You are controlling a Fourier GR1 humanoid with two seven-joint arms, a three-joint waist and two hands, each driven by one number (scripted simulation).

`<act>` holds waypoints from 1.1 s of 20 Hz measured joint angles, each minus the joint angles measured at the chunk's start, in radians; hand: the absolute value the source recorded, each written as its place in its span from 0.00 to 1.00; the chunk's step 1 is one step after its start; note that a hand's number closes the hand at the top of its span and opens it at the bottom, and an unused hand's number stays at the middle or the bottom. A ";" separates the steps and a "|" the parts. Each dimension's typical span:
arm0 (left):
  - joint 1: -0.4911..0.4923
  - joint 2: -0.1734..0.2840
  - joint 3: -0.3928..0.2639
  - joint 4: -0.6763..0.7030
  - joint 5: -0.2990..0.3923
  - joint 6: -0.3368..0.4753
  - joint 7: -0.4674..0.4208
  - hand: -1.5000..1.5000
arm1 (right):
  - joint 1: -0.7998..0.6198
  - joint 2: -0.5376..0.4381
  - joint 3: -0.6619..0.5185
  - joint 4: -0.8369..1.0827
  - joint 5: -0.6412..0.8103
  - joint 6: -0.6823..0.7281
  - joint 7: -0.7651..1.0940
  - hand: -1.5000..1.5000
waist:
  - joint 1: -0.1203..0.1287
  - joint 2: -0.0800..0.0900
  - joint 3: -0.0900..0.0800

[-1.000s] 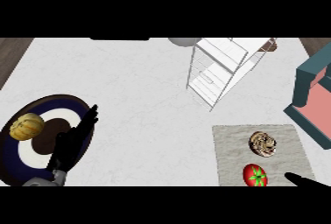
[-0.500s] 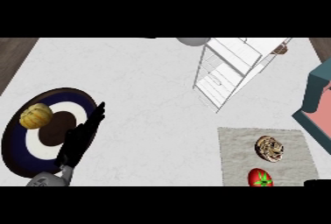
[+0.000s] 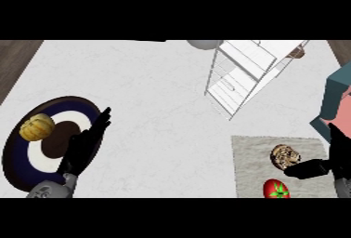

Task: Pick the cupcake from the placemat and place it in the tiered shelf

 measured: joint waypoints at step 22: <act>0.054 -0.017 0.041 0.013 -0.015 0.001 -0.024 0.50 | -0.159 0.294 -0.044 0.307 0.256 0.168 0.009 0.00 | -0.058 -0.013 0.002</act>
